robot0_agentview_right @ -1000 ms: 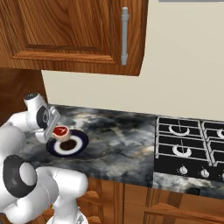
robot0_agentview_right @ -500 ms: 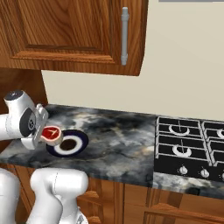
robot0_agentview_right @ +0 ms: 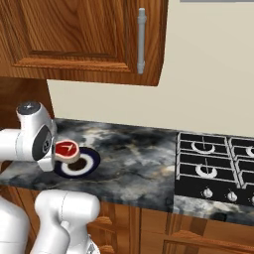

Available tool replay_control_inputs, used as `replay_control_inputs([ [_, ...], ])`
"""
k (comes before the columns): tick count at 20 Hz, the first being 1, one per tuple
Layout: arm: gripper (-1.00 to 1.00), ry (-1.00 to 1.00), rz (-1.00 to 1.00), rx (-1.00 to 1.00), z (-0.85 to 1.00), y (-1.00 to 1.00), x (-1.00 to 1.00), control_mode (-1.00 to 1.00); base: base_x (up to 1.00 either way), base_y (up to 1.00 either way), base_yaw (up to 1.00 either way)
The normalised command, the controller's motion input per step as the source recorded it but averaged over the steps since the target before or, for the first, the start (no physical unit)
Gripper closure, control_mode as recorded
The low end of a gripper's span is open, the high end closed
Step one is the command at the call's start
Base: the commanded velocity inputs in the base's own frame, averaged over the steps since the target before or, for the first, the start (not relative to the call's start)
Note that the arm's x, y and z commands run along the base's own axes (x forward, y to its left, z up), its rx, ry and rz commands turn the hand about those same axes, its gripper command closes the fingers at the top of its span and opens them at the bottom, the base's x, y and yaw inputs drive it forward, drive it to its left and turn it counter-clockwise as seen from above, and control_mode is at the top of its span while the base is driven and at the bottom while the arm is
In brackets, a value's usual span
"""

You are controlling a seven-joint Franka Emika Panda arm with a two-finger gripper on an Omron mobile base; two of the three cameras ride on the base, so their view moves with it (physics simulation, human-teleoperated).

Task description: Place the steak on the counter behind the older steak on the same shelf of the fridge to maintain FIFO order. Close the fridge door when finished.

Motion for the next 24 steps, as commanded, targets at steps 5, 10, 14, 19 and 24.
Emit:
replay_control_inputs([
  [5,1.00,0.00,0.00,0.00,0.00,0.00,-0.05,-1.00,0.00,0.00,0.00],
  [10,1.00,0.00,0.00,0.00,-0.03,0.00,-0.15,1.00,-0.60,0.07,0.00],
  [14,1.00,0.00,0.00,0.00,0.00,0.00,0.00,1.00,-1.00,0.38,0.02],
  [19,1.00,0.00,0.00,0.00,0.00,0.00,0.00,1.00,-1.00,0.32,0.03],
  [24,1.00,0.00,0.00,0.00,0.00,0.00,0.00,1.00,-0.96,0.27,0.25],
])
